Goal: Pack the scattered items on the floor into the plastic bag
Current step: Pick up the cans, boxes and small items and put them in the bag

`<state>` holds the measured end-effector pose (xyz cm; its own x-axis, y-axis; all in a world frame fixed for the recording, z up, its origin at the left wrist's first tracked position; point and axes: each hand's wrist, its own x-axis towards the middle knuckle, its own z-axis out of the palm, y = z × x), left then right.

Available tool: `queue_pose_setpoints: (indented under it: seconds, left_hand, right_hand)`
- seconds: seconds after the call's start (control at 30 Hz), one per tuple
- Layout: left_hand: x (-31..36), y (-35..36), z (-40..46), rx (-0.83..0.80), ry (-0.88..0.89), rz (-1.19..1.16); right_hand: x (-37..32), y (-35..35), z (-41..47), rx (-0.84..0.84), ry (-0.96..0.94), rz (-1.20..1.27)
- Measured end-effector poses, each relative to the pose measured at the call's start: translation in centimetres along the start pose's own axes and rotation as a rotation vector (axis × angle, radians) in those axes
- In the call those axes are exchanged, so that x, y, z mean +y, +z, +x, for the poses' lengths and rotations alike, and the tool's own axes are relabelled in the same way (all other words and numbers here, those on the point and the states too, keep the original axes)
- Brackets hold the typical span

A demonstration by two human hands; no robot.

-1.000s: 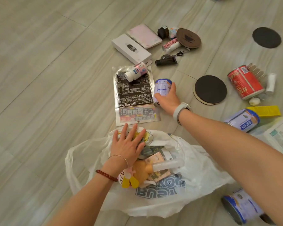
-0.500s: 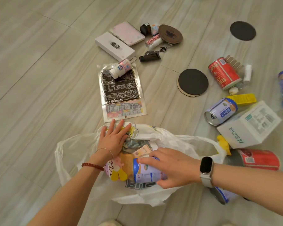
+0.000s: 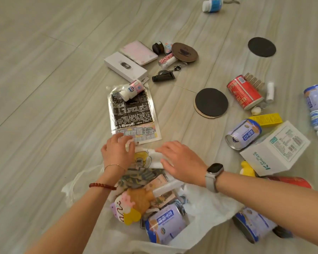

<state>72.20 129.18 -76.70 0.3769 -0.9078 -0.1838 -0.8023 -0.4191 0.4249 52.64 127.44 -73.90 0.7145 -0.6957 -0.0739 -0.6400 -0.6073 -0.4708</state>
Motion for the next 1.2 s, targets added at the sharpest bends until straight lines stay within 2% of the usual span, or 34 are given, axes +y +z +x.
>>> queue_pose_setpoints:
  seconds: [0.1,0.17,0.23,0.33,0.47,0.53,0.6,0.7,0.77,0.8,0.87,0.97,1.13,1.2]
  left_hand:
    - [-0.3,-0.2,3.0,-0.065,-0.342,-0.057]
    - [-0.8,0.8,4.3,-0.123,-0.464,0.000]
    - [-0.8,2.0,4.7,-0.116,-0.501,0.086]
    - [-0.2,2.7,5.2,-0.050,-0.518,0.091]
    - [1.0,1.8,5.9,-0.053,-0.564,0.066]
    - [1.1,1.6,6.6,-0.076,-0.610,-0.006]
    - [0.9,1.7,7.0,-0.077,-0.629,-0.178]
    - [1.3,1.0,6.3,-0.053,-0.481,-0.468]
    - [1.9,0.1,5.2,-0.033,-0.370,-0.624]
    - [2.1,-0.4,4.6,-0.021,-0.345,-0.700]
    - [2.2,-1.9,3.3,0.037,-0.318,-0.795]
    - [1.8,-4.1,1.6,0.169,-0.249,-0.730]
    - [3.2,-8.0,-0.7,0.402,0.040,-0.564]
    - [3.6,-9.4,-1.2,0.405,0.166,-0.547]
  right_hand:
    - [2.8,-1.2,3.0,-0.001,0.367,-0.112]
    - [4.9,-2.0,3.2,0.018,0.511,-0.232]
    - [6.8,-2.6,2.1,-0.042,0.553,-0.413]
    - [9.7,-3.6,-0.5,-0.215,0.652,-0.599]
    - [11.4,-3.7,-3.2,-0.308,0.961,-0.502]
    - [11.2,-3.1,-3.8,-0.276,0.920,-0.534]
    - [10.5,-2.8,-3.6,-0.238,0.775,-0.590]
    - [9.3,-2.4,-3.1,-0.116,0.447,-0.640]
    - [9.0,-2.0,-3.0,-0.037,0.359,-0.648]
    - [8.8,-1.9,-3.0,-0.007,0.404,-0.615]
    - [8.5,-1.6,-2.8,0.024,0.617,-0.416]
    - [7.9,-1.3,-2.0,0.075,0.860,-0.129]
    - [7.0,-2.6,-0.6,0.113,0.922,0.165]
    - [6.4,-3.3,-0.3,0.116,0.892,0.258]
